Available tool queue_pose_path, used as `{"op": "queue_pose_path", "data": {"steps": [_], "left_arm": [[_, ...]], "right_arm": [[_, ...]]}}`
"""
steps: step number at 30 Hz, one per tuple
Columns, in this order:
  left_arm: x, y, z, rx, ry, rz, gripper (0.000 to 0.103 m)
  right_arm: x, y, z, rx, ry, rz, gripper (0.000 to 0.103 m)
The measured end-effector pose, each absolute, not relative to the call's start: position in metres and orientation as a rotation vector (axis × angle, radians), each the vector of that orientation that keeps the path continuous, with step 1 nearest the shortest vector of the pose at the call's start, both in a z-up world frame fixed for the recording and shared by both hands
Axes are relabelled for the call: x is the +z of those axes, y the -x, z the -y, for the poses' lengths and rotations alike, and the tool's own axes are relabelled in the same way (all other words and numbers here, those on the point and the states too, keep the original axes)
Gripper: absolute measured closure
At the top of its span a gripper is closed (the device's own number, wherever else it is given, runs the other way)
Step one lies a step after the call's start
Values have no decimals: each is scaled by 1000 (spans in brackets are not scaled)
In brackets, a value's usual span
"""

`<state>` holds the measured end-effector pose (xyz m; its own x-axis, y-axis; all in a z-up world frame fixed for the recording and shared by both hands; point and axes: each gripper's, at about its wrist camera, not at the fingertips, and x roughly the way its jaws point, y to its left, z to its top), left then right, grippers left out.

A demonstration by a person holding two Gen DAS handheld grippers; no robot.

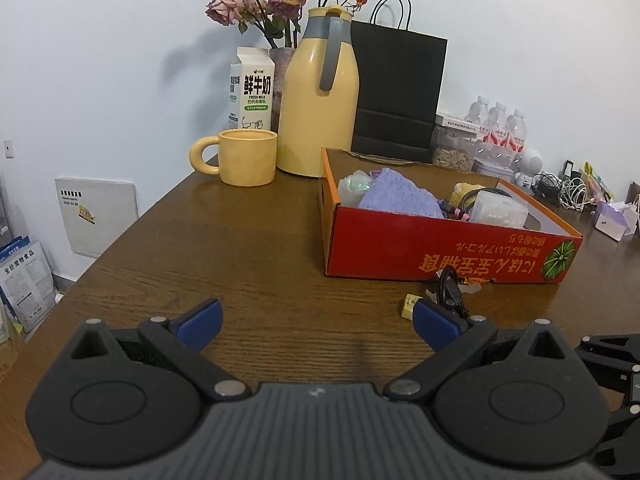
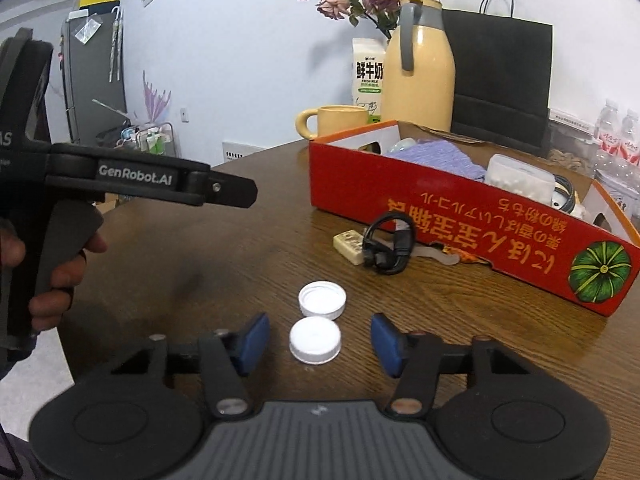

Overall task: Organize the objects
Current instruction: 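Grasp the second white bottle cap with the right gripper, then grasp the white lid with the left gripper while the right holds its cap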

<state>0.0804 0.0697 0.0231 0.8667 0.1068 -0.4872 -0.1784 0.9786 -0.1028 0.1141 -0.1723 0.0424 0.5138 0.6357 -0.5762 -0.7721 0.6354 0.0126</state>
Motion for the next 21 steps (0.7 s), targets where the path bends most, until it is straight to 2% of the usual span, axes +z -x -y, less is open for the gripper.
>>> {"op": "queue_pose_path", "data": {"steps": [1, 3, 5, 21], "left_arm": [[23, -80, -70, 149, 147, -502, 0], [23, -79, -69, 148, 147, -503, 0], [23, -79, -68, 147, 147, -504, 0], [13, -90, -34, 34, 93, -592, 0]], "right_arm": [[42, -115, 172, 858, 263, -583, 60], [40, -114, 171, 860, 265, -585, 72], [41, -113, 171, 865, 262, -583, 76], [52, -125, 215, 704, 137, -504, 76]]}}
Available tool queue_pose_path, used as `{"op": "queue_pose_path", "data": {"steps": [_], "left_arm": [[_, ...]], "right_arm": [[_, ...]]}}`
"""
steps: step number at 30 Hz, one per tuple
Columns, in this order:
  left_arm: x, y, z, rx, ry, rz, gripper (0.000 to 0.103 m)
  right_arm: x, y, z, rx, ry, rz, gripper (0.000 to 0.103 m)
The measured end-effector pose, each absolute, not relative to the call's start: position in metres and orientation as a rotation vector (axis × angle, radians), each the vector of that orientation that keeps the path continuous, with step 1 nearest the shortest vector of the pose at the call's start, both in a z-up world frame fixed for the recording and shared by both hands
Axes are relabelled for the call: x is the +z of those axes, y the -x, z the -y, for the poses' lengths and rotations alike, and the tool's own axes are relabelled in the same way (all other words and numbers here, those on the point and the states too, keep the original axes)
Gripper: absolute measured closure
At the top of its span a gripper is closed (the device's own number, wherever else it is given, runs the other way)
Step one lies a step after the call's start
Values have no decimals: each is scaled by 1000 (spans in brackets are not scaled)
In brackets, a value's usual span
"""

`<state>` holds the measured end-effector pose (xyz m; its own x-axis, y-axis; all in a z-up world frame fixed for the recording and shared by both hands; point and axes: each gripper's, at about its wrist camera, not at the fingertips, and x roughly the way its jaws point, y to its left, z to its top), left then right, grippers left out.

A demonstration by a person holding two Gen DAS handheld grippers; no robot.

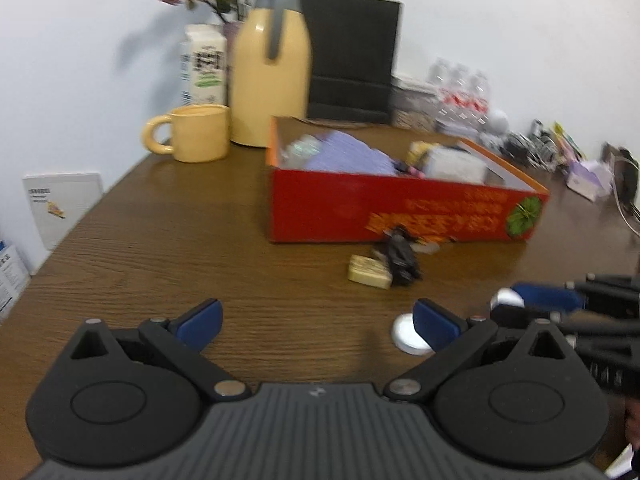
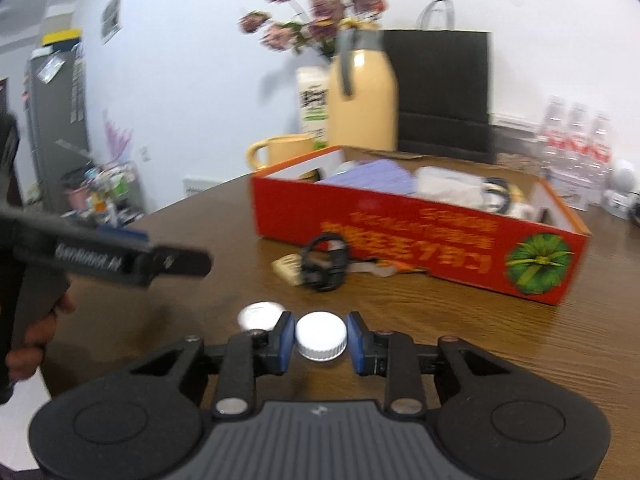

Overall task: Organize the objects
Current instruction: 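Grasp the white lid with the left gripper while the right holds its cap, then carry both white caps into the box and release them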

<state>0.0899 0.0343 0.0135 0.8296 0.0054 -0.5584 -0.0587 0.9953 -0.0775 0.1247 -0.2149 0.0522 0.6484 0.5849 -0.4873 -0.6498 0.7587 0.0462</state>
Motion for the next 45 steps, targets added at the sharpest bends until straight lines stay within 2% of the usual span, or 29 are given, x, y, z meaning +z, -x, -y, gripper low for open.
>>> {"op": "queue_pose_path", "data": {"steps": [25, 28, 30, 33, 35, 37, 45], "left_arm": [[-11, -118, 22, -17, 26, -674, 0], [-12, -118, 23, -12, 24, -679, 3], [-13, -118, 25, -4, 16, -678, 7], [-12, -116, 27, -1, 4, -664, 25], [-11, -113, 27, -6, 3, -649, 56], [-9, -111, 27, -28, 7, -643, 74], [-4, -111, 29, -59, 16, -621, 74]], "right_arm": [[47, -134, 271, 546, 41, -473, 76], [46, -135, 272, 548, 39, -473, 76], [45, -135, 272, 550, 37, -474, 76], [45, -136, 273, 550, 34, -474, 76], [45, -136, 273, 549, 33, -475, 76], [44, -136, 273, 549, 33, -476, 76], [46, -137, 271, 556, 41, -472, 76]]}}
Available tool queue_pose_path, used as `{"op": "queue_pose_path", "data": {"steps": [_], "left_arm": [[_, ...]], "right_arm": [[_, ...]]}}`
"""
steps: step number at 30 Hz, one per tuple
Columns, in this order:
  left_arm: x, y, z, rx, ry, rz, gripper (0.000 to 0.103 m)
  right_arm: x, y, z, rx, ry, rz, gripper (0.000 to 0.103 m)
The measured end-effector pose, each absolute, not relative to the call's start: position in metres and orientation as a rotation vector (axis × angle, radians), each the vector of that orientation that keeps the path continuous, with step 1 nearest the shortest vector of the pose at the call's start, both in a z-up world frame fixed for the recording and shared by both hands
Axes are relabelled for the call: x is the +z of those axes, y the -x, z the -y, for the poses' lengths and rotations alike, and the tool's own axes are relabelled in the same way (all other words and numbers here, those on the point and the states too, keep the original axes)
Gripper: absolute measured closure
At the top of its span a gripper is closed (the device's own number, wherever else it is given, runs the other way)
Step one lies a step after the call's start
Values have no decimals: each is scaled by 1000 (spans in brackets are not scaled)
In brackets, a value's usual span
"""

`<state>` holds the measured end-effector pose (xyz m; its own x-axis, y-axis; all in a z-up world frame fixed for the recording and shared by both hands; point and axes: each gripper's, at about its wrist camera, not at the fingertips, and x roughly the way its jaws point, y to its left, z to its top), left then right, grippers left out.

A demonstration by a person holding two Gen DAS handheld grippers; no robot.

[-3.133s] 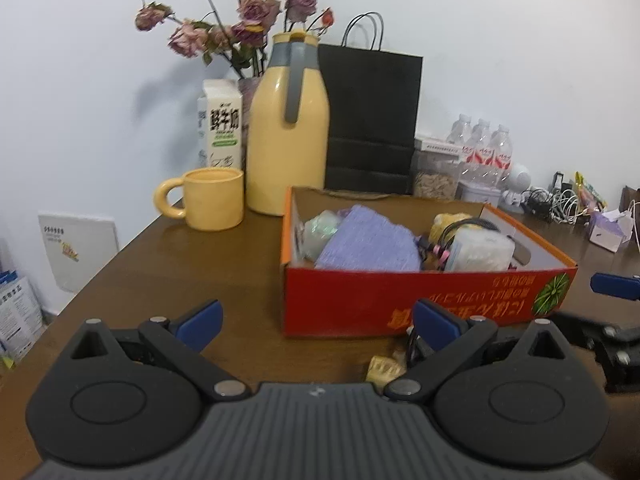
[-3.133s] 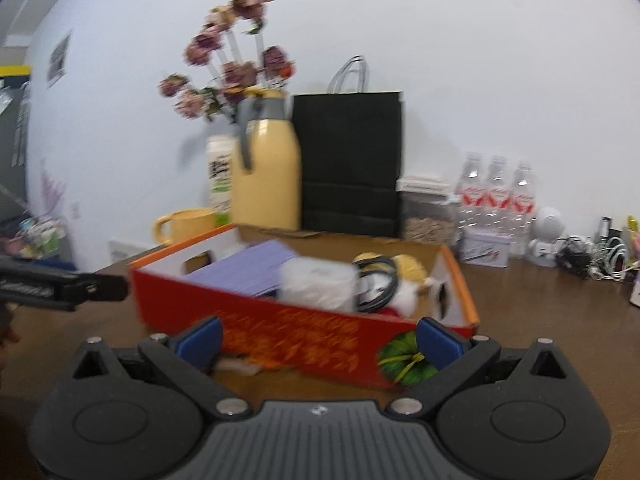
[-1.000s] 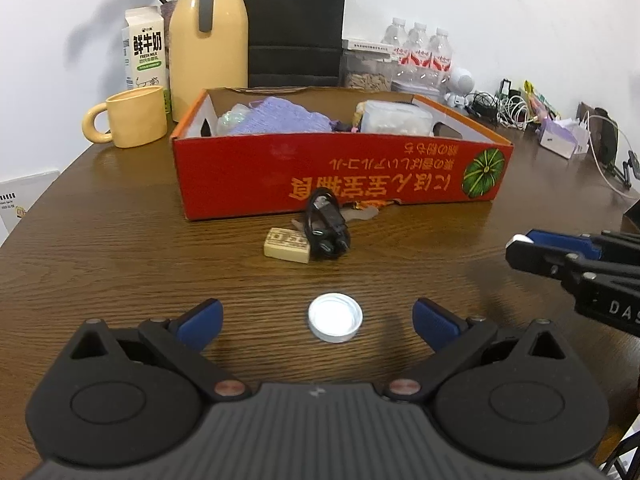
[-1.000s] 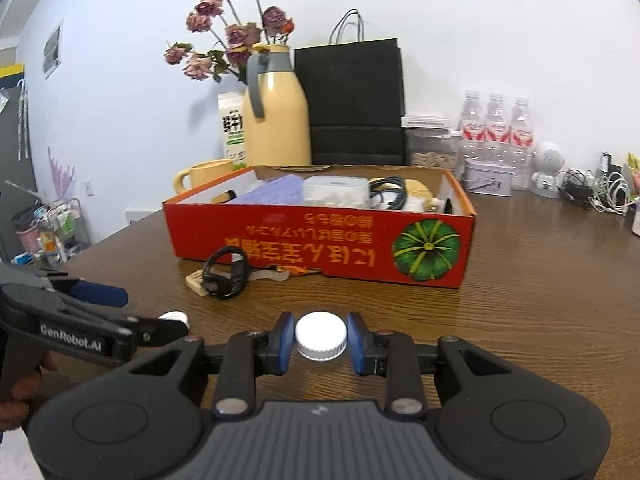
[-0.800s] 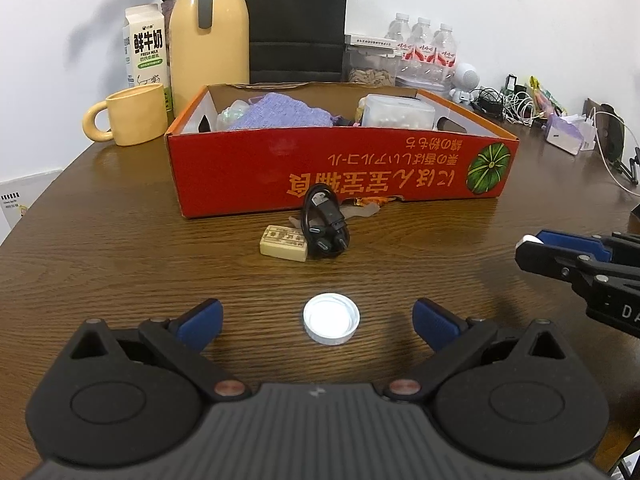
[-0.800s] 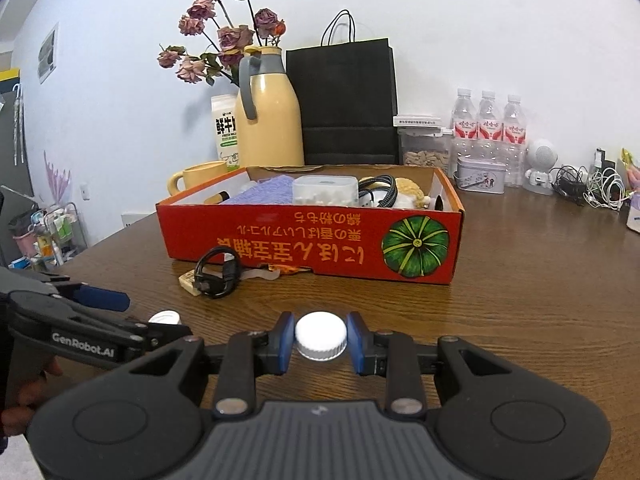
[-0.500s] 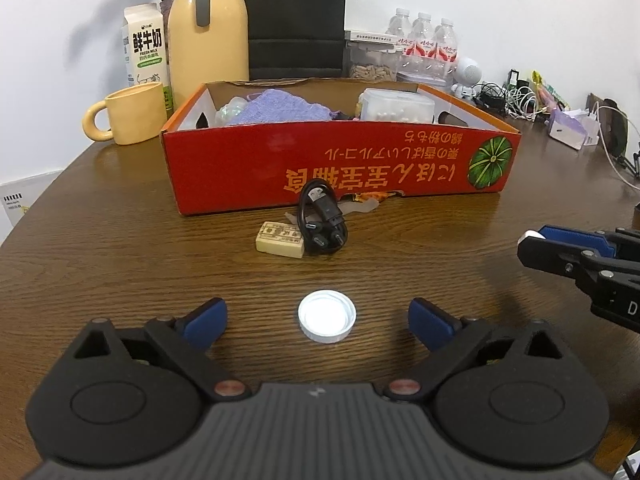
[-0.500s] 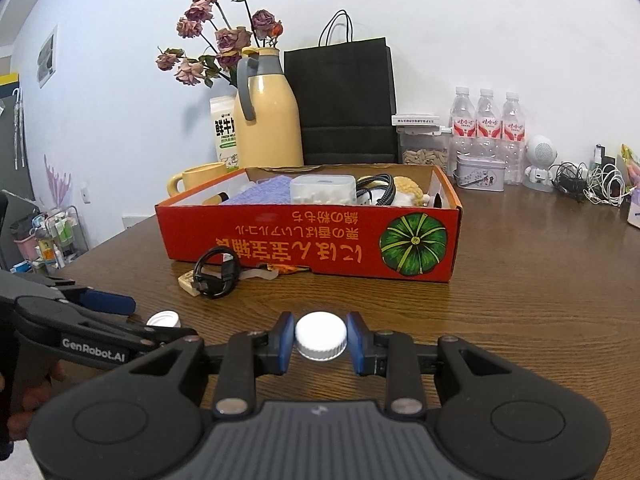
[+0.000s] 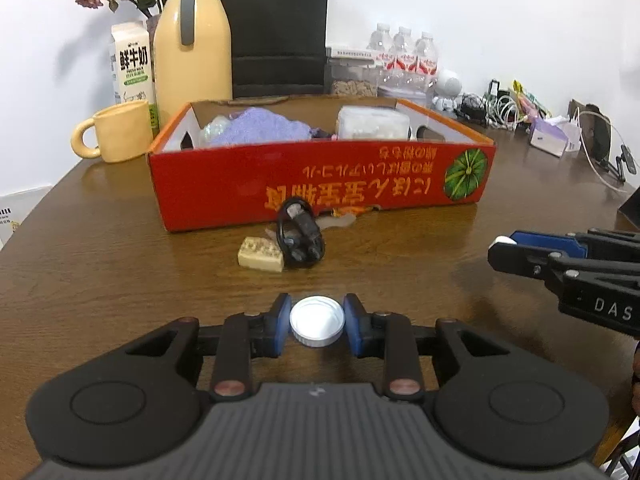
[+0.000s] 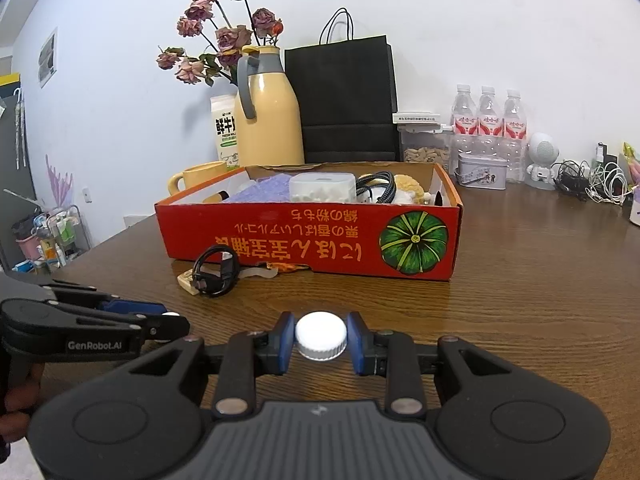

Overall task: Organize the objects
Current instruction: 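Carry both white caps into the box and release them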

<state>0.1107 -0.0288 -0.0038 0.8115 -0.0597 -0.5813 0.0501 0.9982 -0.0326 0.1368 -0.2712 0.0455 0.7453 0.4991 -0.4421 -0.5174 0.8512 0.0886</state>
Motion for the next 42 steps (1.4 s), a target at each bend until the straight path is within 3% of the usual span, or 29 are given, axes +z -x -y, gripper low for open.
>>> {"op": "queue_pose_path", "data": {"steps": [19, 32, 42], "left_arm": [[81, -191, 4, -3, 64, -323, 74], [75, -274, -6, 59, 90, -350, 74], [52, -291, -18, 84, 89, -399, 73]], "right_arm": [[120, -218, 234, 519, 66, -277, 76], [113, -308, 204, 451, 47, -299, 76], [89, -327, 209, 468, 23, -338, 76]]}}
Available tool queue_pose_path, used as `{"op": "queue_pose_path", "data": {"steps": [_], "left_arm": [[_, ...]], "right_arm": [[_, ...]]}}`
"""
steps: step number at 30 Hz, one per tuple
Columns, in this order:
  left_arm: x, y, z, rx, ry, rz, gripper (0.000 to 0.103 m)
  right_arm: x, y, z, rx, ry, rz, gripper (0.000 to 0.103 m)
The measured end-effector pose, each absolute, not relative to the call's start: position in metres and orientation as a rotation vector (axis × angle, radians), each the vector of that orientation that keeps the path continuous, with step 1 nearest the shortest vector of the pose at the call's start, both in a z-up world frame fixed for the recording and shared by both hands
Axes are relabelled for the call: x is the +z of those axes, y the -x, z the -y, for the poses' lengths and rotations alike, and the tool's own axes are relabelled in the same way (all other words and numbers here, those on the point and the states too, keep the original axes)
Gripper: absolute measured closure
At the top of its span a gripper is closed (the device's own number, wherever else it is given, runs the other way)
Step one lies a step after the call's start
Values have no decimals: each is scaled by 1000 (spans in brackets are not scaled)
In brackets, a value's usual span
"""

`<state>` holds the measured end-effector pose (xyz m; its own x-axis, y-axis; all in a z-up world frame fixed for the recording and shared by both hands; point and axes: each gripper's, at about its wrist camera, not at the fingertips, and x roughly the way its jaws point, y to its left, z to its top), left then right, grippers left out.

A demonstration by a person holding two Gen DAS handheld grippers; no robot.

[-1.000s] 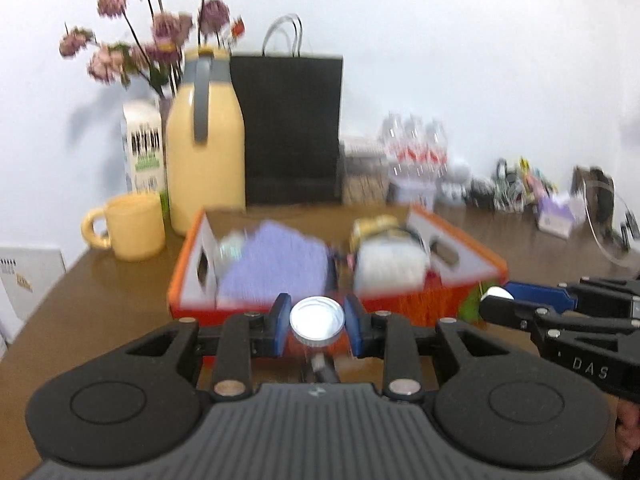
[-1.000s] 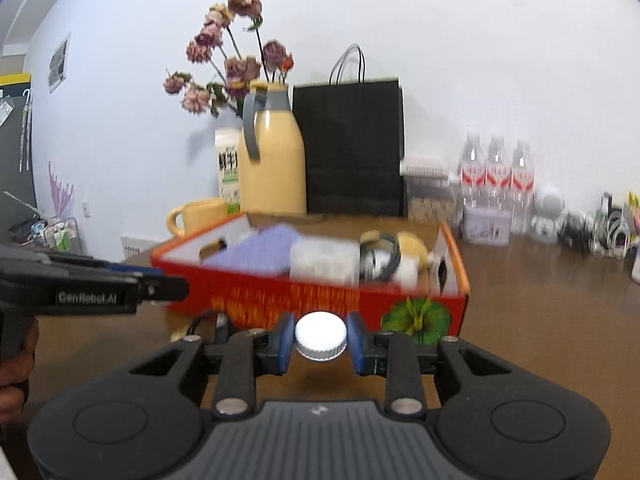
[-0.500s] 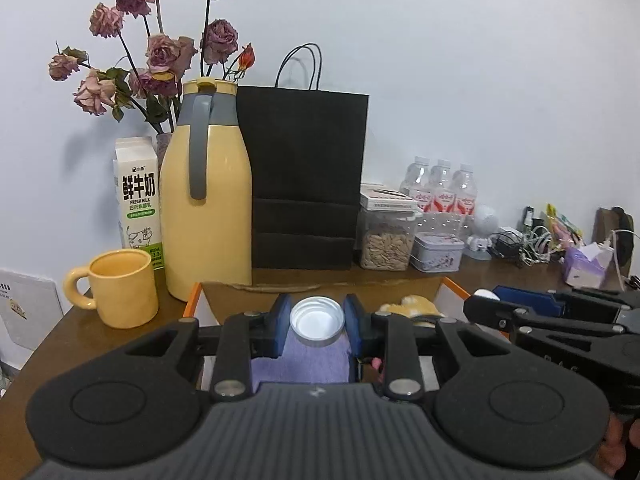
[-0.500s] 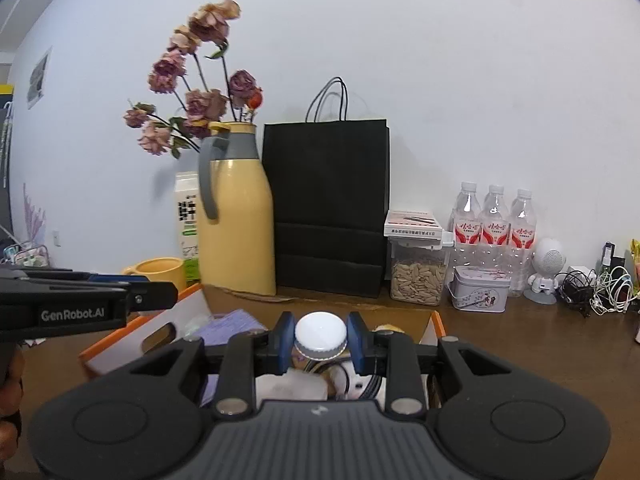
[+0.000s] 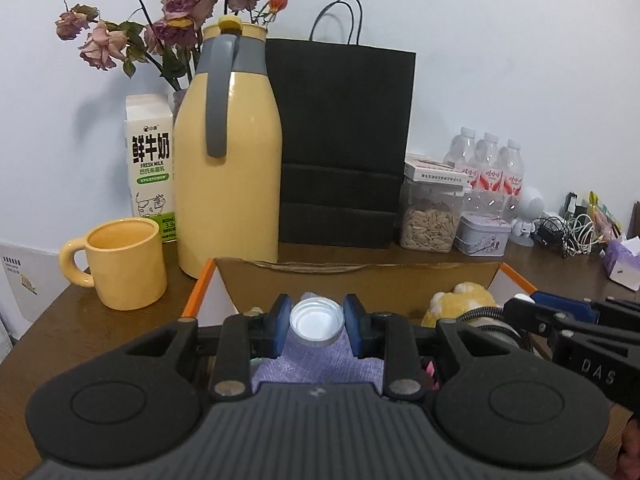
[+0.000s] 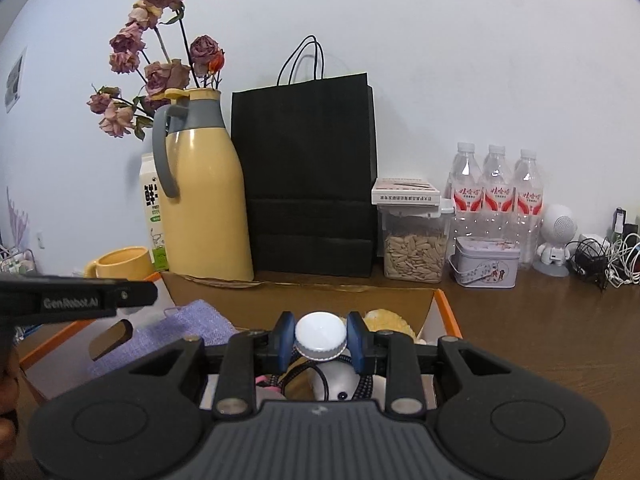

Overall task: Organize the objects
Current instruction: 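Carry both white caps into the box and release them, then open both grippers over the box and lift them away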

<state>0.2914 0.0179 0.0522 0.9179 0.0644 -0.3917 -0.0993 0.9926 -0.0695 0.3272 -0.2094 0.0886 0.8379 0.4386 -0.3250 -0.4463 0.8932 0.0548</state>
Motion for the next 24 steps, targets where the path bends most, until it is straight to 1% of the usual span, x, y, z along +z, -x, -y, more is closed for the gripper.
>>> {"op": "queue_pose_path", "data": {"steps": [1, 2, 3, 4, 5, 6, 8, 13, 24], "left_arm": [[51, -292, -17, 84, 83, -399, 65], [49, -292, -15, 83, 76, -400, 52], [48, -292, -13, 82, 66, -396, 47], [47, -291, -12, 80, 56, -386, 38], [46, -290, -10, 78, 51, -377, 28], [45, -290, -9, 76, 47, -368, 27], [43, -291, -8, 69, 41, -362, 26], [39, -300, -8, 73, 39, -376, 26], [39, -309, -7, 83, 31, -363, 26]], "right_arm": [[88, -327, 210, 468, 20, -339, 76], [87, -328, 210, 467, 14, -338, 76], [87, -328, 211, 467, 9, -338, 72], [86, -329, 211, 469, 6, -342, 68], [85, -330, 211, 469, 3, -344, 58], [83, -331, 211, 467, 0, -343, 47], [81, -333, 211, 465, -7, -339, 40], [77, -342, 214, 460, -44, -331, 36], [74, -358, 214, 450, -57, -324, 36]]}}
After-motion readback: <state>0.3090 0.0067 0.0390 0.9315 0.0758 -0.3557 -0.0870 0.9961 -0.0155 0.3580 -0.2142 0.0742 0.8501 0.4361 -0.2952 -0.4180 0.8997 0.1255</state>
